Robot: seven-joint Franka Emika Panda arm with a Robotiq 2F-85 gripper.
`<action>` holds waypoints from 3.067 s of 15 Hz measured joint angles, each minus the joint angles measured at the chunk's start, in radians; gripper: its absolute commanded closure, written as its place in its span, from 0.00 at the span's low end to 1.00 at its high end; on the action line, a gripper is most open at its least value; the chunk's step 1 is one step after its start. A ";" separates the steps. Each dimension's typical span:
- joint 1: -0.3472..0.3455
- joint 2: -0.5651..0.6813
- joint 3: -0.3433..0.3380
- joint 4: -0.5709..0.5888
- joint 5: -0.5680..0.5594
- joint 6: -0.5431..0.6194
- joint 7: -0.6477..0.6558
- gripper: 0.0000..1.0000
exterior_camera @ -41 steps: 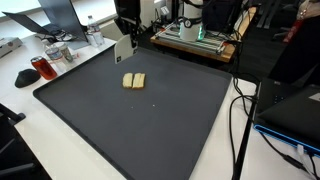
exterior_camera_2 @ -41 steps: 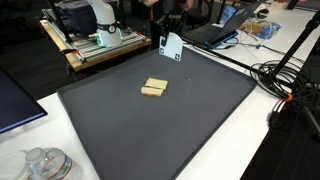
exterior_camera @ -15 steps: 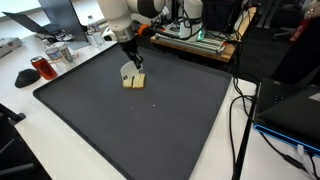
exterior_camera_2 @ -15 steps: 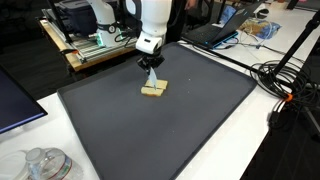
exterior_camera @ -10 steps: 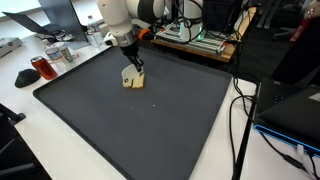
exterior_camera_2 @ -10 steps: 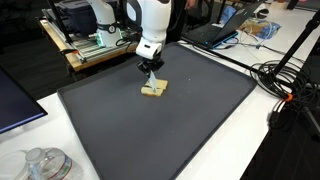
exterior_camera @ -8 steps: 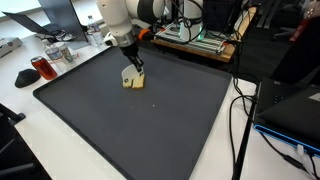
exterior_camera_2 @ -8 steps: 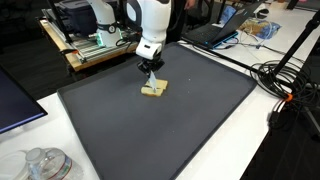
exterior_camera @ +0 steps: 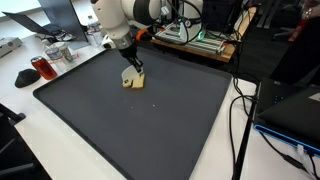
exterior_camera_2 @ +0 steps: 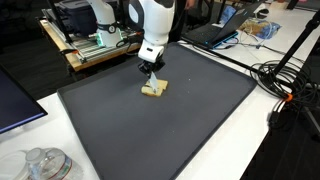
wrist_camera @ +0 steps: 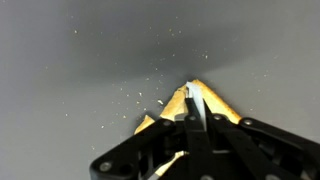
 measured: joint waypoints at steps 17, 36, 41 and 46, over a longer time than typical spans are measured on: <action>-0.004 0.070 -0.002 0.126 -0.002 -0.100 -0.082 0.99; -0.036 0.139 -0.002 0.241 -0.013 -0.278 -0.269 0.99; -0.023 0.129 -0.002 0.222 -0.057 -0.257 -0.261 0.99; 0.002 0.116 -0.002 0.197 -0.123 -0.238 -0.243 0.99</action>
